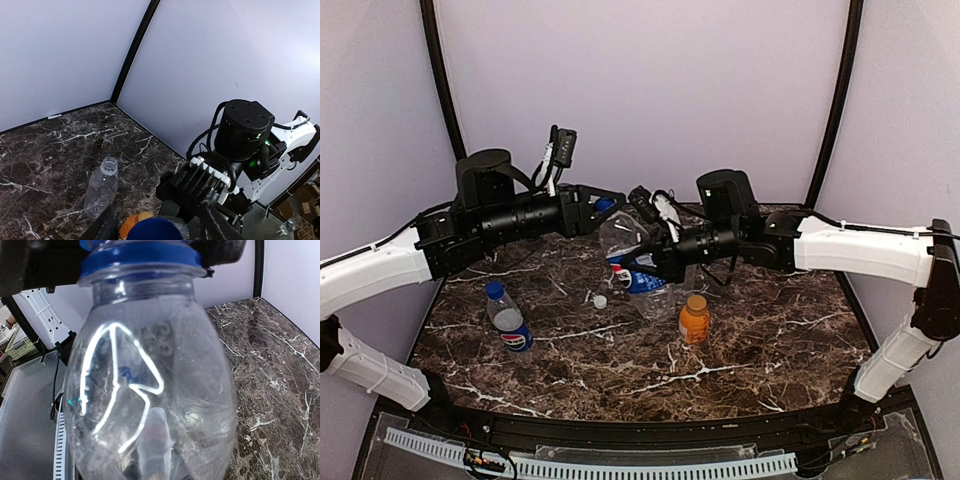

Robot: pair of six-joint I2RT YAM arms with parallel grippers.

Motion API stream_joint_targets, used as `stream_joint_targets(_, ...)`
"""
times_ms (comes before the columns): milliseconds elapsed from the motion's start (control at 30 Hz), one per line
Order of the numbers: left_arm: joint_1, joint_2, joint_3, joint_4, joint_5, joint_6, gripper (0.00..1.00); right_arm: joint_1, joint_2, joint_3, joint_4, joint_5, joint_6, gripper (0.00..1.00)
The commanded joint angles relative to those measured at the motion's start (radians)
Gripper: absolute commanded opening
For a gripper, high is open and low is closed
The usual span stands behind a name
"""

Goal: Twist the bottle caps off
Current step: Unscrew the bottle cap from the plastic bottle, then place the bottle cap at the center of the board.

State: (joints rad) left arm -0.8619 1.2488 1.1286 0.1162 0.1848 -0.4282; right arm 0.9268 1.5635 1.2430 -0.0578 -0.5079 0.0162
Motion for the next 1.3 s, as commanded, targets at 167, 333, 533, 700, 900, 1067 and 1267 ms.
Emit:
stream_joint_targets(167, 0.009, -0.07, 0.004, 0.011, 0.084, 0.092, 0.69, -0.008, -0.039, -0.03, 0.053, -0.168, -0.036, 0.02)
stream_joint_targets(333, 0.032, -0.112, -0.006, 0.007, 0.189, 0.137, 0.76, -0.011, -0.036, -0.033, 0.043, -0.313, -0.058, 0.02)
stream_joint_targets(533, 0.055, -0.131, -0.006, -0.001, 0.463, 0.222, 0.77, -0.011, -0.009, -0.006, 0.018, -0.498, -0.073, 0.02)
stream_joint_targets(700, 0.055, -0.117, -0.013, 0.027, 0.548, 0.234, 0.75, -0.011, 0.008, 0.018, 0.001, -0.574, -0.073, 0.02)
stream_joint_targets(900, 0.055, -0.067, -0.013, 0.083, 0.67, 0.198, 0.67, -0.011, 0.018, 0.025, 0.015, -0.602, -0.061, 0.02)
stream_joint_targets(1067, 0.055, -0.047, -0.009, 0.1, 0.685, 0.186, 0.59, -0.011, 0.018, 0.018, 0.033, -0.598, -0.052, 0.02)
stream_joint_targets(1267, 0.055, -0.048, -0.015, 0.101, 0.689, 0.181, 0.44, -0.011, 0.021, 0.016, 0.042, -0.592, -0.048, 0.02)
